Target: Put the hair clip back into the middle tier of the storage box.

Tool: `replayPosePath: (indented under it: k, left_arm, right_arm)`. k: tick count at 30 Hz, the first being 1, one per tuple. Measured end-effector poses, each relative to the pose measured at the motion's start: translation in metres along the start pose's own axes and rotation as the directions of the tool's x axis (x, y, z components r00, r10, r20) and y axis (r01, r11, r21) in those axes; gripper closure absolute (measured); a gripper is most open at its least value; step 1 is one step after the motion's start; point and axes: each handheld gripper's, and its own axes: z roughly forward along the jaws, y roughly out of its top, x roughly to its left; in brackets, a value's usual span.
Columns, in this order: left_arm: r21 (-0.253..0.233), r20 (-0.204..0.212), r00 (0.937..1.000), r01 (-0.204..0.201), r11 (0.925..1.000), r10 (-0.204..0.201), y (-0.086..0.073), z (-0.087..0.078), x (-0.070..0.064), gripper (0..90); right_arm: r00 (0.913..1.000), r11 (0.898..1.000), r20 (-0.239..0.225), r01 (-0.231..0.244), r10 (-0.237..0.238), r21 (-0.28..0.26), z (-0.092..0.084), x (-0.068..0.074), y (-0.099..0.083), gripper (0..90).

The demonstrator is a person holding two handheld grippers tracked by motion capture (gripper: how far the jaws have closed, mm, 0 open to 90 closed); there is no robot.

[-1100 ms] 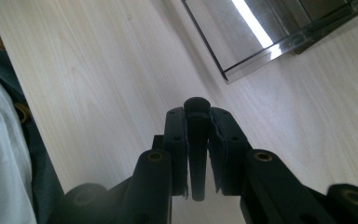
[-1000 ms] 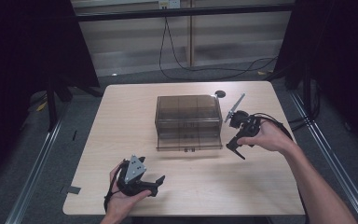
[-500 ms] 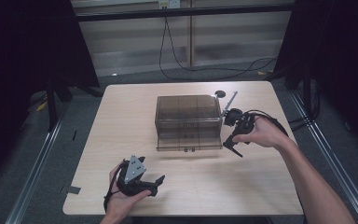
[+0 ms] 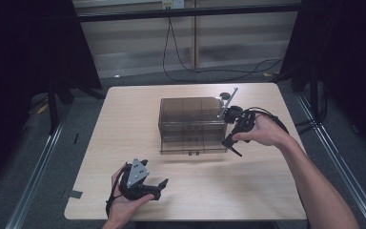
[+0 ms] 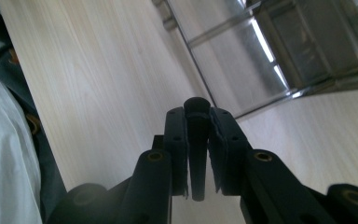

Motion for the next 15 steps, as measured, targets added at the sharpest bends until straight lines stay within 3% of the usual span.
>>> replayPosePath:
  k: [3, 7, 15]
  left_arm:
    - [0.000, -0.003, 1.0000, 0.001, 1.0000, -0.001, 0.000, 0.000, 0.001, 6.3]
    - [-0.005, -0.005, 0.9999, 0.010, 0.9999, -0.010, 0.000, 0.000, 0.001, 6.3]
    - [-0.005, -0.004, 1.0000, 0.005, 1.0000, -0.005, 0.000, 0.000, 0.001, 6.3]
  right_arm:
    - [0.9999, 0.999, 0.000, 0.014, -0.014, -0.039, -0.004, -0.002, 0.004, 77.8]
    - [1.0000, 0.999, -0.005, 0.000, -0.001, -0.044, -0.004, -0.001, 0.008, 77.8]
    - [0.9995, 0.999, -0.024, 0.020, -0.021, -0.041, -0.003, 0.001, 0.019, 77.8]
